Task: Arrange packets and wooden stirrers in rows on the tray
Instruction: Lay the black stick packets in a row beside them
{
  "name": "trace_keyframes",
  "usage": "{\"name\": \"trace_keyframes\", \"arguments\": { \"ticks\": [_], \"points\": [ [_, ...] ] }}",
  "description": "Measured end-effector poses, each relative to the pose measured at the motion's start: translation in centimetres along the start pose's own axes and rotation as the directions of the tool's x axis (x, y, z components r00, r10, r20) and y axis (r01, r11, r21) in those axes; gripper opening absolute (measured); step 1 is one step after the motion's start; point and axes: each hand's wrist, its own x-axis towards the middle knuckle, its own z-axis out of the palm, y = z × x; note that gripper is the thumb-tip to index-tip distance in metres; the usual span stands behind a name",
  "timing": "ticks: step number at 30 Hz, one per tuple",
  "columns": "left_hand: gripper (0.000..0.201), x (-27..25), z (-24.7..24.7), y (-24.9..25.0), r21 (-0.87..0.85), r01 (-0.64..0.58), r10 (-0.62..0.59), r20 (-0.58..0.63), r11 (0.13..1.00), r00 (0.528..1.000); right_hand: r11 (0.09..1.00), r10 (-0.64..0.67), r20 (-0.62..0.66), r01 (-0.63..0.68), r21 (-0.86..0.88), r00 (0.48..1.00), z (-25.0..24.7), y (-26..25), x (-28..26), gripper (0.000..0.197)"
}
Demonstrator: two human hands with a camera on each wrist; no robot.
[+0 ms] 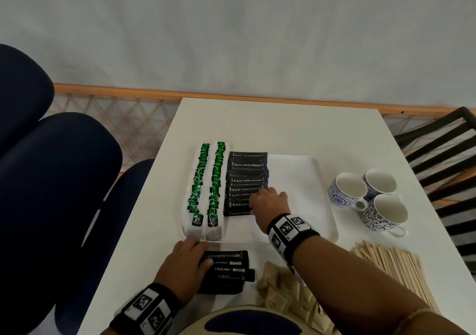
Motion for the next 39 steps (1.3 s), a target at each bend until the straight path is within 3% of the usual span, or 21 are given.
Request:
{"name": "trace_keyframes", "arguments": {
  "ticks": [16,18,21,23,25,28,34,39],
  "points": [
    [0.014,1.7,0.2,-0.5,0.011,0.013,-0.013,0.016,1.000,1.000,0.997,0.010,-0.082,-0.004,0.079,0.997,0.2,0.0,0.1,0.024],
    [0.016,1.7,0.1,-0.6,0.013,0.013,-0.013,0.024,1.000,1.000,0.987,-0.060,-0.098,0.073,0.142,0.993,-0.5,-0.5,-0.6,0.024],
    [0.014,1.6,-0.4,-0.6,0.012,0.035,-0.036,0.046,0.999,0.998,0.910,-0.328,0.011,0.313,0.271,0.945,-1.3,-1.8,-2.5,0.027],
    [0.008,1.6,-0.7,-0.6,0.005,0.040,-0.040,0.050,0.999,0.998,0.854,-0.478,0.122,0.429,0.294,0.870,-1.2,-2.9,-3.9,0.044],
    [0.008,1.4,-0.9,-0.6,-0.021,0.043,-0.042,0.058,0.999,0.997,0.855,-0.516,0.231,0.477,0.204,0.825,-0.7,-3.8,-4.8,0.070],
    [0.024,0.7,-1.3,-0.8,-0.056,0.083,-0.079,0.081,0.995,0.994,0.846,-0.520,0.261,0.532,0.028,0.813,0.2,-5.0,-5.6,0.089],
    [0.095,-2.2,-1.9,-2.4,0.044,0.101,-0.108,0.198,0.994,0.974,0.816,-0.530,0.266,0.570,-0.098,0.805,1.4,-6.1,-5.9,0.095],
    [0.115,-3.8,-0.2,-2.6,0.207,0.043,-0.088,0.215,0.977,0.973,0.821,-0.524,0.279,0.564,-0.086,0.805,1.7,-7.0,-6.6,0.088]
  ]
}}
